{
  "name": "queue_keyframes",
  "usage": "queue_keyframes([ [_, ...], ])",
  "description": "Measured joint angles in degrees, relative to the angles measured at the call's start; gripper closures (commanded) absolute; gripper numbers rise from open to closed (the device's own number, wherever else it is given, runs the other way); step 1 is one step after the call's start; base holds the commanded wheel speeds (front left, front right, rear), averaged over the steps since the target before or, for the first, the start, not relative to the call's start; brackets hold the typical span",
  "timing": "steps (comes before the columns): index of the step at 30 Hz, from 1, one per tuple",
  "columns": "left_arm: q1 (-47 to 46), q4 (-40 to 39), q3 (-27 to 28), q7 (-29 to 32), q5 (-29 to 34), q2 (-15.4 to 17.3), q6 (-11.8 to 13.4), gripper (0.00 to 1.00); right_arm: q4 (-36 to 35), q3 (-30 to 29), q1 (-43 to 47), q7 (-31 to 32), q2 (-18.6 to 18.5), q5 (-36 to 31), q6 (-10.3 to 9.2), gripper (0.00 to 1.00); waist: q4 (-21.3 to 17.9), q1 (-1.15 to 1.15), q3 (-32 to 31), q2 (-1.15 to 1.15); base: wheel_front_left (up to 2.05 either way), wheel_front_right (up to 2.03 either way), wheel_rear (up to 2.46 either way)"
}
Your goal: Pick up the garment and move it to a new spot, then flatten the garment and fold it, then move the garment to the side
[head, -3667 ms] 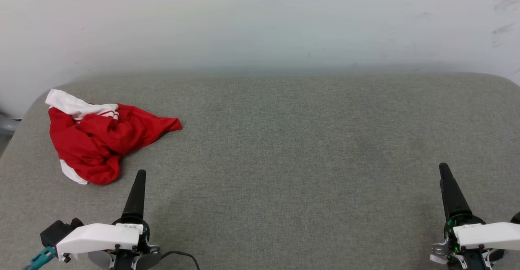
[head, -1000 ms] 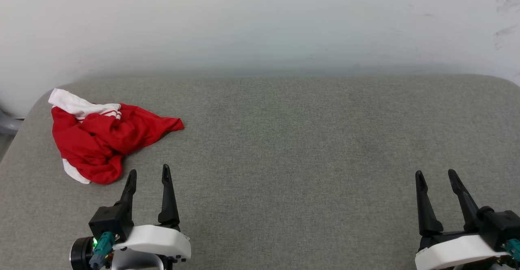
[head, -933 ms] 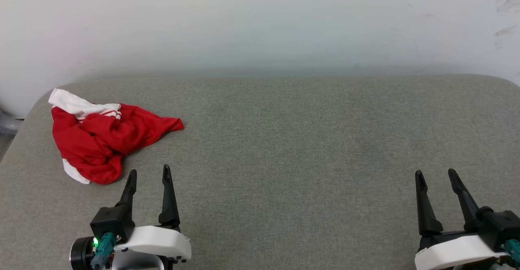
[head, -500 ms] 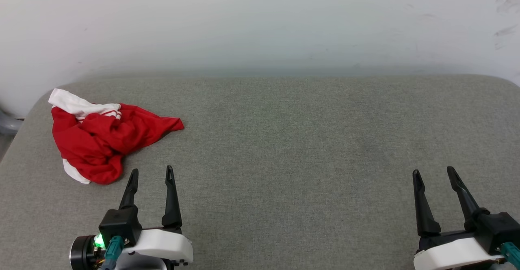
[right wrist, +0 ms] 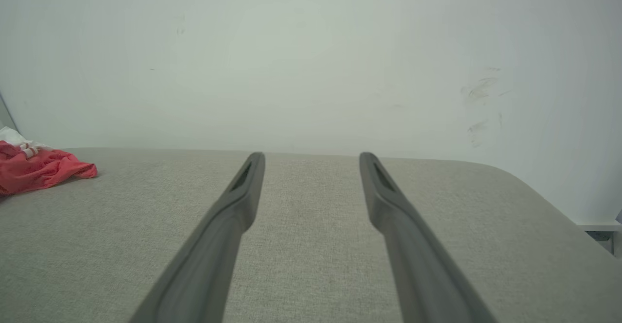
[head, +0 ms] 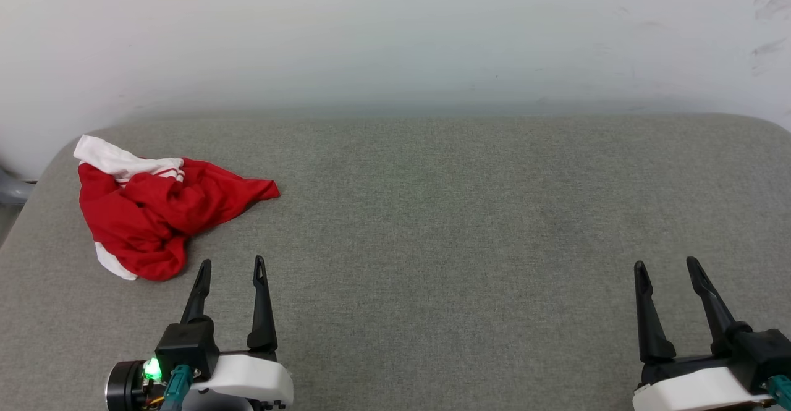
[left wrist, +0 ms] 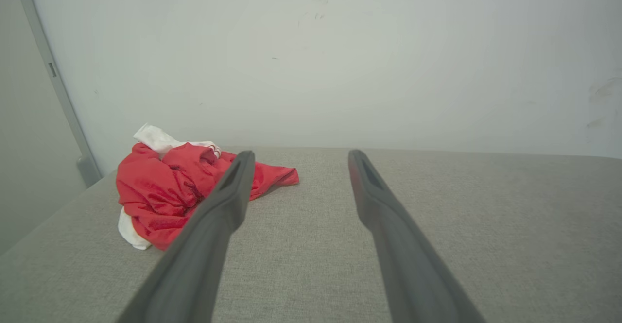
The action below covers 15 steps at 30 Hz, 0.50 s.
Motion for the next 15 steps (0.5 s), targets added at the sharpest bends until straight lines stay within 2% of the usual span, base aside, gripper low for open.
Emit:
queue_keyframes([
  [15, 0.1, 1.2, 0.2, 0.0, -1.6, 0.0, -0.6, 0.00, 0.7, 0.2, 0.1, 0.0, 0.0, 1.7, 0.00, 0.00, 0.0, 0.00, -0.1, 0.00, 0.00, 0.00, 0.00],
])
